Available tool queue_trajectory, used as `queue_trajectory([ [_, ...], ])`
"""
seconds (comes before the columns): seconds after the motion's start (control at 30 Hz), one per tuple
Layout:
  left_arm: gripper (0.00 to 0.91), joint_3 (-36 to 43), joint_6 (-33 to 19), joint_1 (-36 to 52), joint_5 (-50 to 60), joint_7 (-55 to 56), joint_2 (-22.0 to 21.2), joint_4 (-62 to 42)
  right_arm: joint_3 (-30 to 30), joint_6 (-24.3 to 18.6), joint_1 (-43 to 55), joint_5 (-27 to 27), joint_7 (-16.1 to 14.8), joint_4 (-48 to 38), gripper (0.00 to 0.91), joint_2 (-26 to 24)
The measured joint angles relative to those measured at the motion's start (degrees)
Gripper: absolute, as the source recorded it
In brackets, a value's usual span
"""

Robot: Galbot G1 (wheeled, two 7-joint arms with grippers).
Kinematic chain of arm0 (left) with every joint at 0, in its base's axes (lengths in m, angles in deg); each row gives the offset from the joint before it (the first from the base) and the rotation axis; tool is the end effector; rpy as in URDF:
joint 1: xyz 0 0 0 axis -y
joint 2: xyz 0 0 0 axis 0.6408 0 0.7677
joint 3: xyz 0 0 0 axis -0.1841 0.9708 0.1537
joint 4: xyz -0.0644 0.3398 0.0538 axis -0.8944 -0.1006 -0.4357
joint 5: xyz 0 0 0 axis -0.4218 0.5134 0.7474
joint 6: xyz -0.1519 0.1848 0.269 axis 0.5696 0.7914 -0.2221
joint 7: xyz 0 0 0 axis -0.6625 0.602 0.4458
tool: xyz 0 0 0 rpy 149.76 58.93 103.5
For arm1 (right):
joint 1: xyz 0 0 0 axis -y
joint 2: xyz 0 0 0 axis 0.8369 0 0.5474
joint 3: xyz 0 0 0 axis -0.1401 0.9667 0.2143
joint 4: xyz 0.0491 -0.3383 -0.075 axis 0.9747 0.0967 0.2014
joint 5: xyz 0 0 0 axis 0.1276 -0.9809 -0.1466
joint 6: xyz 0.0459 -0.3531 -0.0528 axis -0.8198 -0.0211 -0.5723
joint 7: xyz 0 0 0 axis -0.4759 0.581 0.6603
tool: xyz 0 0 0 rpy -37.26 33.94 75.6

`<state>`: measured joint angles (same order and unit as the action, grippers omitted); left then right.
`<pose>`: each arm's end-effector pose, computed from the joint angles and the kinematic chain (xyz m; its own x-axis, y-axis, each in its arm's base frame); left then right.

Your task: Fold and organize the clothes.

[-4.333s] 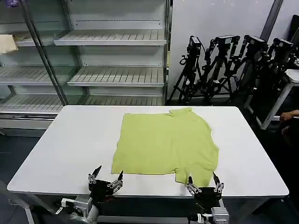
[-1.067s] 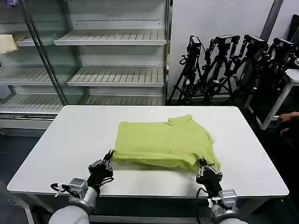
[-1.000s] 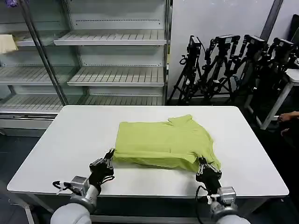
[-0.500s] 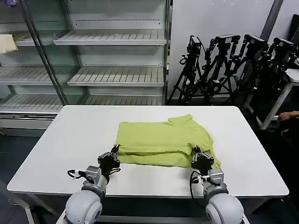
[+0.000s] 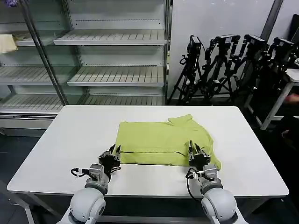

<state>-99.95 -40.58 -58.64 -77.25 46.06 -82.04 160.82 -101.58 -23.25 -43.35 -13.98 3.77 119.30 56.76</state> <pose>0.2810 -0.0034 -0.2617 -0.9568 0.0961 0.2745 0.1302 0.9855 0.1090 0.2787 -0.0052 -0.2584 -0.9809 -0.0536 0.1869 -0.0827 0.9850 -0.1517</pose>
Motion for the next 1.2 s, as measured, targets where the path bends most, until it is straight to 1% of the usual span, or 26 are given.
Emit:
queue_trajectory([
  [0.17, 0.907, -1.26, 0.14, -2.47, -0.14, 0.20, 0.46, 1.53, -2.59, -0.39, -3.19, 0.77, 0.81, 2.75, 0.907, 0.13],
  [0.3, 0.907, -2.13, 0.71, -4.36, -0.95, 0.33, 0.56, 2.75, -5.18, 0.27, -6.16, 2.49, 1.46, 4.73, 0.907, 0.10],
  [0.53, 0.907, -2.13, 2.00, -4.97, -2.83, 0.25, 0.45, 2.96, -9.24, 3.60, -9.24, 9.20, 2.61, 5.54, 0.907, -0.40],
  [0.7, 0.907, -1.71, 3.42, -4.43, -4.87, 0.19, 0.90, 2.07, -10.19, 5.94, -9.89, 12.15, 3.00, 5.33, 0.907, -0.11],
  [0.73, 0.534, -1.62, 3.65, -4.28, -5.26, 0.20, 0.94, 1.89, -10.30, 6.30, -9.94, 12.60, 3.11, 5.22, 0.907, -0.07],
  [0.77, 0.393, -1.51, 3.88, -4.11, -5.68, 0.15, 0.98, 1.64, -10.34, 6.59, -9.93, 12.94, 3.20, 5.04, 0.836, -0.07],
  [0.8, 0.161, -1.41, 4.05, -3.96, -6.02, 0.09, 1.01, 1.40, -10.35, 6.85, -9.93, 13.31, 3.27, 4.88, 0.443, -0.07],
  [0.83, 0.101, -1.33, 4.17, -3.83, -6.30, 0.00, 1.03, 1.20, -10.38, 7.08, -9.94, 13.65, 3.34, 4.73, 0.443, -0.06],
  [0.87, 0.060, -1.21, 4.25, -3.73, -6.57, -0.09, 1.04, 0.97, -10.40, 7.27, -9.91, 14.03, 3.36, 4.66, 0.000, -0.08],
  [0.9, 0.030, -1.13, 4.30, -3.71, -6.74, -0.17, 1.03, 0.78, -10.40, 7.42, -9.86, 14.35, 3.37, 4.66, 0.000, -0.12],
  [1.2, 0.020, -0.89, 5.10, -3.59, -7.70, -0.46, 1.69, -0.12, -10.18, 8.34, -9.51, 16.06, 3.69, 4.39, 0.000, -0.19],
])
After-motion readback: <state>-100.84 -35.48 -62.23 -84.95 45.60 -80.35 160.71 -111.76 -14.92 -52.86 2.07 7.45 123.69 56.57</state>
